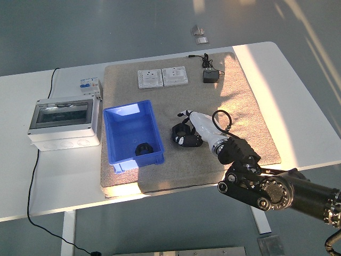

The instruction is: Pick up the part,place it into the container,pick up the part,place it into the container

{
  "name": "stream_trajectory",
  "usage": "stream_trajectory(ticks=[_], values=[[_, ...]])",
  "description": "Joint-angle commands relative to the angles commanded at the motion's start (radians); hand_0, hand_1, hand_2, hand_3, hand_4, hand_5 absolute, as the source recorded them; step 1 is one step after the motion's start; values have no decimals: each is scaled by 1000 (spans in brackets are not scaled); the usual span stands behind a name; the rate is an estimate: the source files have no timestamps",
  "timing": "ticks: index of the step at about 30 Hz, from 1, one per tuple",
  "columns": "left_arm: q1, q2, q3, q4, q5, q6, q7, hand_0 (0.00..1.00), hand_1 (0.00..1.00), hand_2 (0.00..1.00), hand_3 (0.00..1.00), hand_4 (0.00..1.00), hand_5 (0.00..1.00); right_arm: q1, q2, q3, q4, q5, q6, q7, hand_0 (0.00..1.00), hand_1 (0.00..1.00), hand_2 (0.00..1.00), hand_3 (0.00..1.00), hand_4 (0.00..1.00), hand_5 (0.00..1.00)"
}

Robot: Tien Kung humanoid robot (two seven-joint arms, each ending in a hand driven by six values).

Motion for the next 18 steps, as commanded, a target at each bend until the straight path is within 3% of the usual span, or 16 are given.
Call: stream_trajectory(ticks=[6,10,11,16,17,18], values=[[-1,0,-2,0,3,0,0,676,662,688,609,671,588,8,-2,-12,14,-71,113,-87,830,446,723,800,782,281],[-1,0,-4,0,4,-1,-1,676,662,688,609,671,588,11,-3,-8,30,-128,162,-125,830,446,723,800,782,281],[-1,0,-4,0,5,-1,-1,675,662,687,608,663,596,12,-3,-7,33,-137,165,-129,891,495,785,881,820,293],[-2,0,-5,0,6,-1,-2,675,662,687,608,663,596,15,-5,-11,49,-194,140,-144,891,495,785,881,820,293],[-2,0,-6,0,6,-1,-2,675,662,687,608,655,608,15,-5,-12,50,-200,130,-142,858,465,685,869,684,148],[-2,0,-6,0,6,-2,-2,675,662,687,608,655,608,15,-5,-14,51,-204,122,-140,858,465,685,869,684,148]])
